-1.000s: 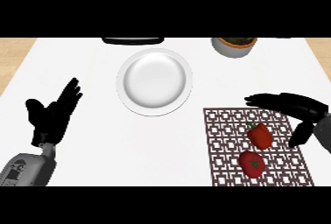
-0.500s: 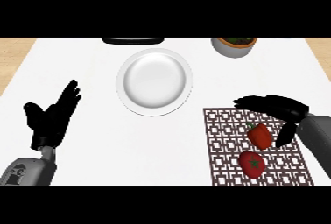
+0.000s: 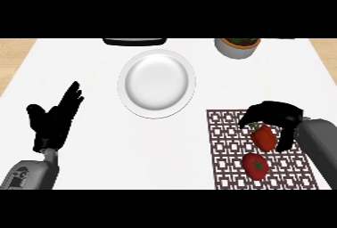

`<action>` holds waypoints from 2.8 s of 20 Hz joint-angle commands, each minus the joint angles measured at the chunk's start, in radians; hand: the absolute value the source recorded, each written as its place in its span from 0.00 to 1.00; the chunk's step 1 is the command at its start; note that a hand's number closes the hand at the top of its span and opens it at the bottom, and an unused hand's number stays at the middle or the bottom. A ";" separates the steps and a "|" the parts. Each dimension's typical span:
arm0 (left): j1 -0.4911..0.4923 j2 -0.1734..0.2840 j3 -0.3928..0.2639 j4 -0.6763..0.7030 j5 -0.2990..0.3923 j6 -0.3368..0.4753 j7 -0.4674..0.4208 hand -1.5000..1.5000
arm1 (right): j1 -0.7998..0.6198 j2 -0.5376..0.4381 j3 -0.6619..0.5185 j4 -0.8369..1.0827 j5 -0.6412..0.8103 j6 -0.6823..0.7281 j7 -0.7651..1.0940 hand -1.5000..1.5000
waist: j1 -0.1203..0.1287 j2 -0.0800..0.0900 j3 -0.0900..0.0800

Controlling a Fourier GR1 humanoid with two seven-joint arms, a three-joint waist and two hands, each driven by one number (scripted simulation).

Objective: Pick the bell pepper from the placemat and place it in the plate

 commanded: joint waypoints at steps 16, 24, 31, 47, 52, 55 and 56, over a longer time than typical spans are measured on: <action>-0.031 -0.019 0.012 0.015 -0.026 -0.042 0.014 0.50 | 0.025 0.534 0.056 -0.184 0.045 0.032 0.469 1.00 | 0.045 -0.009 -0.001; -0.043 -0.031 0.002 0.035 -0.031 -0.045 0.014 0.50 | -0.023 0.547 0.105 -0.470 -0.042 -0.294 0.874 1.00 | 0.065 -0.018 0.004; -0.065 -0.048 -0.004 0.047 -0.037 -0.036 0.016 0.50 | -0.141 0.549 0.223 -0.580 0.027 -0.601 1.328 1.00 | 0.067 -0.007 0.000; -0.078 -0.009 0.050 0.007 -0.022 -0.074 0.061 0.50 | -0.487 0.550 0.302 -0.161 -0.264 -0.915 1.611 1.00 | 0.046 0.010 0.002; -0.073 -0.039 0.033 0.002 -0.045 -0.062 0.052 0.50 | -0.491 0.550 0.271 0.014 -0.327 -0.882 1.444 1.00 | 0.038 0.011 0.002; -0.049 -0.038 0.040 -0.016 -0.048 -0.052 0.048 0.50 | -0.518 0.550 0.236 0.107 -0.368 -0.741 1.344 1.00 | 0.042 0.014 0.002; -0.060 -0.036 0.048 0.033 -0.044 -0.071 0.019 0.50 | -0.477 0.550 0.187 0.120 -0.425 -0.736 1.258 1.00 | 0.036 0.018 0.002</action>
